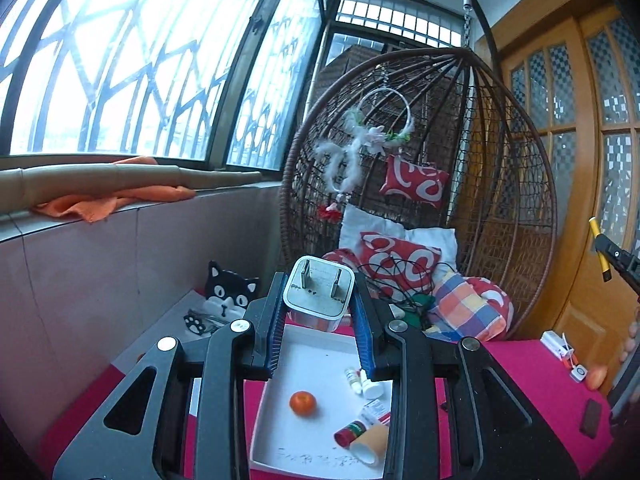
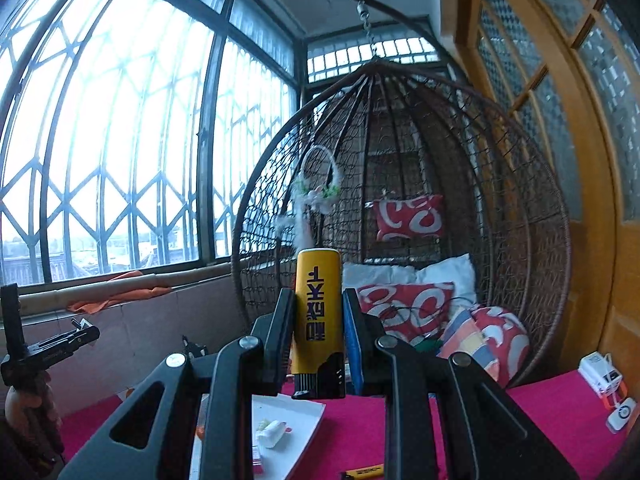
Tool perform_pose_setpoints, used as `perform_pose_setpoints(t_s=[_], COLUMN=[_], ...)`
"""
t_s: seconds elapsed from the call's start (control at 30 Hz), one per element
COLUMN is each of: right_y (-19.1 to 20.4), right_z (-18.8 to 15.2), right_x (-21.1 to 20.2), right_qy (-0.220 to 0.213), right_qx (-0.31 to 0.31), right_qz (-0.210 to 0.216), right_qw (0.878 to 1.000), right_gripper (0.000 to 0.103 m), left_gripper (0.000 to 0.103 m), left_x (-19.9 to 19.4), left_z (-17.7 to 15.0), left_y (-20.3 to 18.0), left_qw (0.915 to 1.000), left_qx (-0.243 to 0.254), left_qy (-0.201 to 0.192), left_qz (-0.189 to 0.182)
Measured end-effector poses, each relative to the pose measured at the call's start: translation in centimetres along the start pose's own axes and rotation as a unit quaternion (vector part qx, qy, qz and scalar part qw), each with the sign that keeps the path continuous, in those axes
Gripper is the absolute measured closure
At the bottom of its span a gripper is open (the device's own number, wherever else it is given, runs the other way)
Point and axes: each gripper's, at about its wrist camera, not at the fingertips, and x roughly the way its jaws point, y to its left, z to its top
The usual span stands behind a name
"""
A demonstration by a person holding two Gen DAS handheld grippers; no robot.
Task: Organize rigid objects
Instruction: 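Carry the plug adapter and yellow lighter over the white tray with both tools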
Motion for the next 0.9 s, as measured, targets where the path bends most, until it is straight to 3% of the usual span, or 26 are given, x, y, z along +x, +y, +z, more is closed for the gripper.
perform_pose_setpoints(t_s=[0.27,0.5,0.7,0.9], right_y=[1.8,4.3,5.9,6.5], right_z=[-0.2,-1.1,-5.1,-12.2], right_x=[4.0,8.8,13.8,19.2], right_qy=[0.030,0.069,0.139,0.241], right_qx=[0.013,0.013,0.033,0.054], right_qz=[0.036,0.072,0.094,0.092], right_qw=[0.999,0.995,0.985,0.965], right_gripper=[0.081,0.081,0.081,0.081], left_gripper=[0.073,0.073,0.073,0.073], left_x=[2.2,8.5,16.3,23.5], left_z=[0.9,0.5,-2.6,-8.3], left_y=[0.8,0.2,-0.6,-0.2], left_qw=[1.0000,0.9978,0.9894,0.9661], left_qx=[0.004,-0.009,-0.015,-0.043], left_qy=[0.008,0.059,0.138,0.253], left_qz=[0.003,-0.030,-0.043,-0.030])
